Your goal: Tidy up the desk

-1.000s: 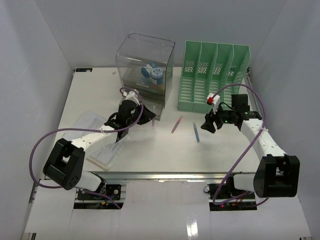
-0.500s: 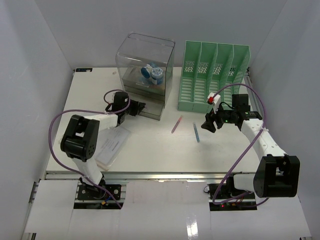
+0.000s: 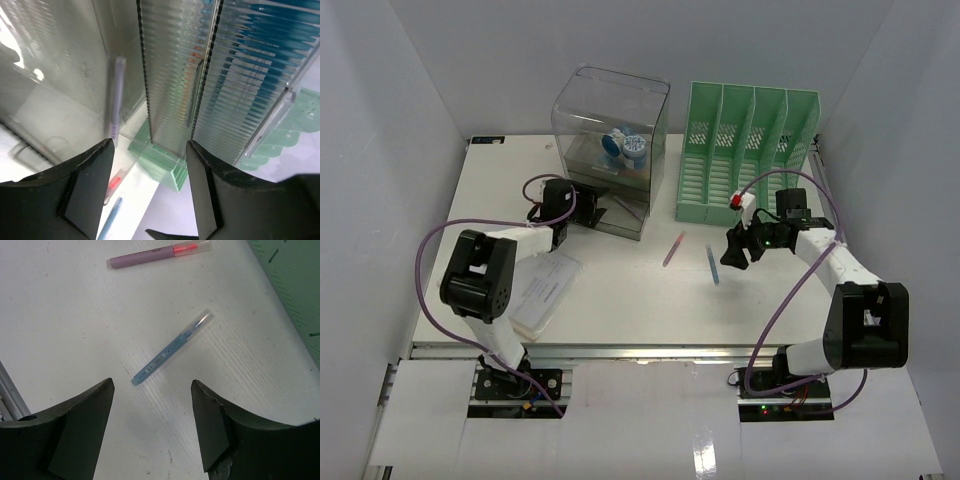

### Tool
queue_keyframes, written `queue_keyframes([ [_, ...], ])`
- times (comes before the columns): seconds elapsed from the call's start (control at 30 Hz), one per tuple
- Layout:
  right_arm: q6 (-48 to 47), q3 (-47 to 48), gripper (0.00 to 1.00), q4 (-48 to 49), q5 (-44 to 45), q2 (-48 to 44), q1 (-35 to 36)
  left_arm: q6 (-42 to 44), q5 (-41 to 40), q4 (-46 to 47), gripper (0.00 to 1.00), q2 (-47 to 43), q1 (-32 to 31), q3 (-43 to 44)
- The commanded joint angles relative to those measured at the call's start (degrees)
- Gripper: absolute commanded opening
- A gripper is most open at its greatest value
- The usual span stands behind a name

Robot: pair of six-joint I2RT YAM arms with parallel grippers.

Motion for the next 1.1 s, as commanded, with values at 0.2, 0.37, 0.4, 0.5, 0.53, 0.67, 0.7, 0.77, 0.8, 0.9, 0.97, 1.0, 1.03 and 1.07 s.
queue_keyframes([
  [0.2, 11.5, 0.3, 0.70, 6.1, 16.0, 2.6, 11.8, 32.0, 15.0, 10.8, 0.91, -22.5, 6.2, -11.0],
  [0.37, 13.6, 1.0, 0.68, 7.6, 23.9, 7.8, 16.8, 53.0, 22.0, -3.3, 0.98, -37.1, 9.3, -12.0],
  [0.4, 14.1, 1.0, 0.67, 8.0, 25.5, 8.5, 17.3, 57.7, 21.0, -7.0, 0.98, -39.0, 9.4, -12.3],
  [0.5, 14.7, 1.7, 0.64, 8.8, 29.5, 10.6, 18.4, 66.0, 16.9, -13.0, 0.98, -46.6, 9.4, -15.5],
  [0.53, 14.8, 1.8, 0.64, 9.3, 30.8, 11.2, 18.7, 68.1, 15.9, -13.5, 0.98, -49.8, 9.4, -16.4],
  [0.67, 14.8, 1.5, 0.59, 10.1, 33.0, 12.9, 19.3, 70.2, 10.4, -14.2, 0.98, -57.6, 9.4, -22.0],
  [0.7, 14.7, 1.6, 0.58, 10.2, 33.2, 13.4, 19.4, 70.4, 10.1, -14.5, 0.98, -58.0, 9.4, -21.8],
  [0.77, 14.6, 1.7, 0.54, 10.3, 33.7, 14.6, 19.6, 70.7, 9.9, -14.9, 0.98, -58.4, 9.4, -21.4],
  [0.8, 14.6, 1.8, 0.51, 10.3, 33.8, 15.1, 19.6, 70.6, 10.2, -15.1, 0.98, -58.2, 9.4, -21.3],
  [0.9, 14.3, 2.0, 0.40, 10.2, 34.0, 16.4, 19.6, 70.4, 11.0, -15.7, 0.98, -57.4, 9.4, -20.6],
  [0.97, 14.0, 2.1, 0.32, 10.1, 34.2, 17.1, 19.6, 70.3, 11.0, -15.9, 0.98, -57.2, 9.4, -20.5],
  [1.0, 13.9, 2.1, 0.27, 10.1, 34.2, 17.4, 19.6, 70.2, 11.1, -15.9, 0.98, -57.3, 9.4, -20.4],
  [1.03, 13.8, 2.1, 0.22, 10.0, 34.2, 17.6, 19.6, 70.1, 11.2, -16.0, 0.98, -57.4, 9.4, -20.4],
  [1.07, 13.7, 2.0, 0.19, 9.8, 34.2, 17.6, 19.6, 70.1, 11.3, -16.0, 0.98, -57.4, 9.4, -20.5],
])
